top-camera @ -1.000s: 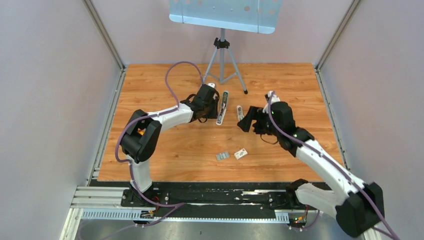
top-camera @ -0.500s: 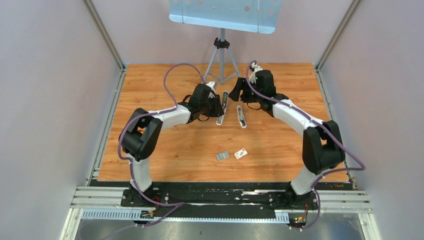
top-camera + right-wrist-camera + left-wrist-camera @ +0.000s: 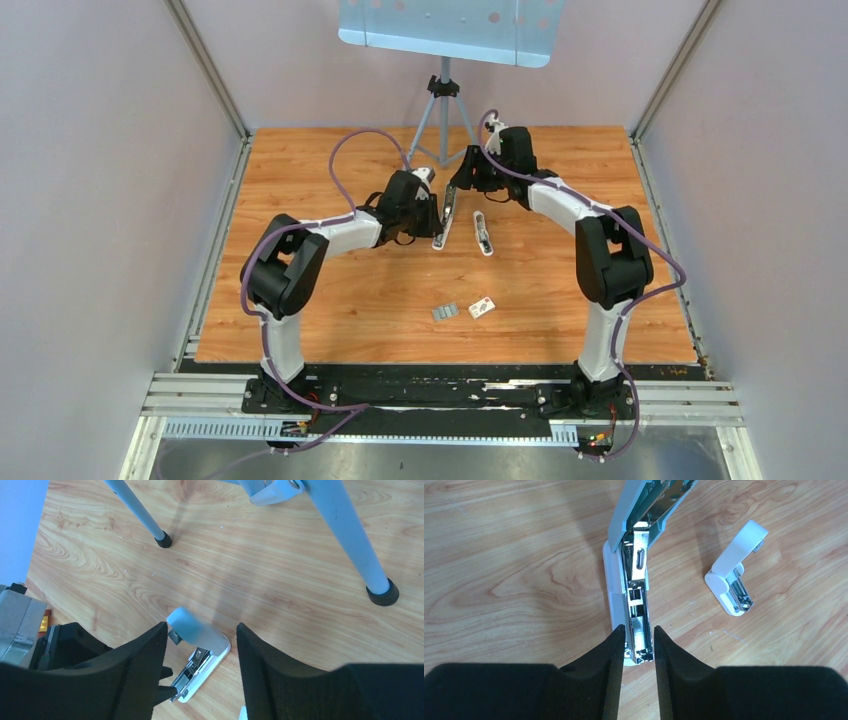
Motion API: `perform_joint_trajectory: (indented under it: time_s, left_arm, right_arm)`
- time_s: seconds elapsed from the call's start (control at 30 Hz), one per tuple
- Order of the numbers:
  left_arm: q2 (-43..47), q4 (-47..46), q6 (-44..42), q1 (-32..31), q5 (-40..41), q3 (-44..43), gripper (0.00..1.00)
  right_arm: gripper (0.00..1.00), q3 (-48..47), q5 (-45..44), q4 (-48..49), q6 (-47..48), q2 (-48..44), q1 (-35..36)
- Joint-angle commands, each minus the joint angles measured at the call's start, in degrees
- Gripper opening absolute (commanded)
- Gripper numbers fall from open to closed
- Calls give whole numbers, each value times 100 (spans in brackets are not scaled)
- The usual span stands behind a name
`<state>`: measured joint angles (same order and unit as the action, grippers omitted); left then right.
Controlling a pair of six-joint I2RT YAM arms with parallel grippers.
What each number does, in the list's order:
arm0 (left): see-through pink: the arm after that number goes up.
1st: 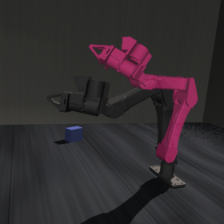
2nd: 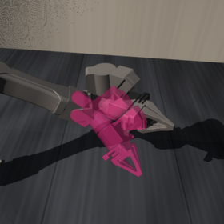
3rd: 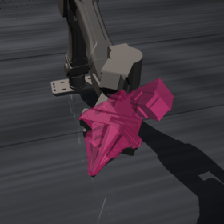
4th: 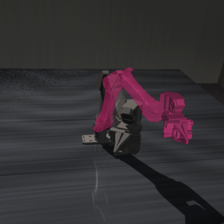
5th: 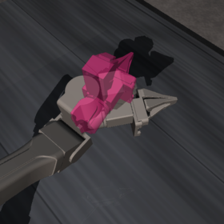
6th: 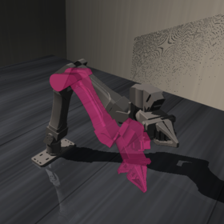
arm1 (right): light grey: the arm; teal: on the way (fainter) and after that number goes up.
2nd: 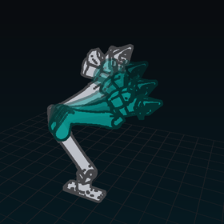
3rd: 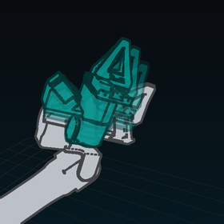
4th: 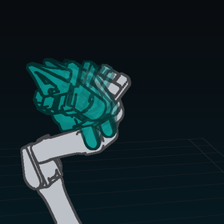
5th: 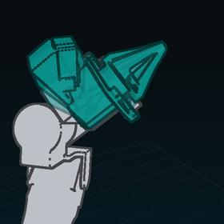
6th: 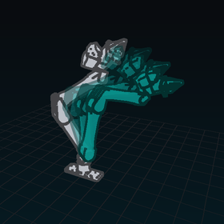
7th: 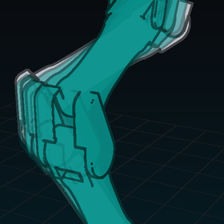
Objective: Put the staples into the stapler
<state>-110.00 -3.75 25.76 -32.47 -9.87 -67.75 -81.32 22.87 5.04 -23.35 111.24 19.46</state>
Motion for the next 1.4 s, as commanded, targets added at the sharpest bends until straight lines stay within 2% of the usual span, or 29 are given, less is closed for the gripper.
perform_joint_trajectory:
  time_s: [0.0,0.13,0.57,0.73,1.0,1.13,1.37]
  left_arm:
    - [-198,15,-149,30,23,104,29]
    - [-276,0,-193,37,20,117,25]
    - [-482,-59,-227,30,202,147,22]
    - [-500,-73,-128,30,289,160,22]
    - [-513,-22,-9,39,364,92,22]
    - [-424,-12,103,61,303,92,24]
    - [-185,-10,298,105,226,216,25]
  right_arm:
    - [53,-296,418,9,155,285,-118]
    - [44,-353,689,-3,206,408,-144]
    - [38,-226,1729,-203,706,201,-124]
    - [46,34,1839,-355,850,-38,-68]
    - [50,440,1758,-450,824,-244,-6]
    - [59,572,1743,-477,817,-385,59]
    - [60,863,1729,-478,661,-682,93]
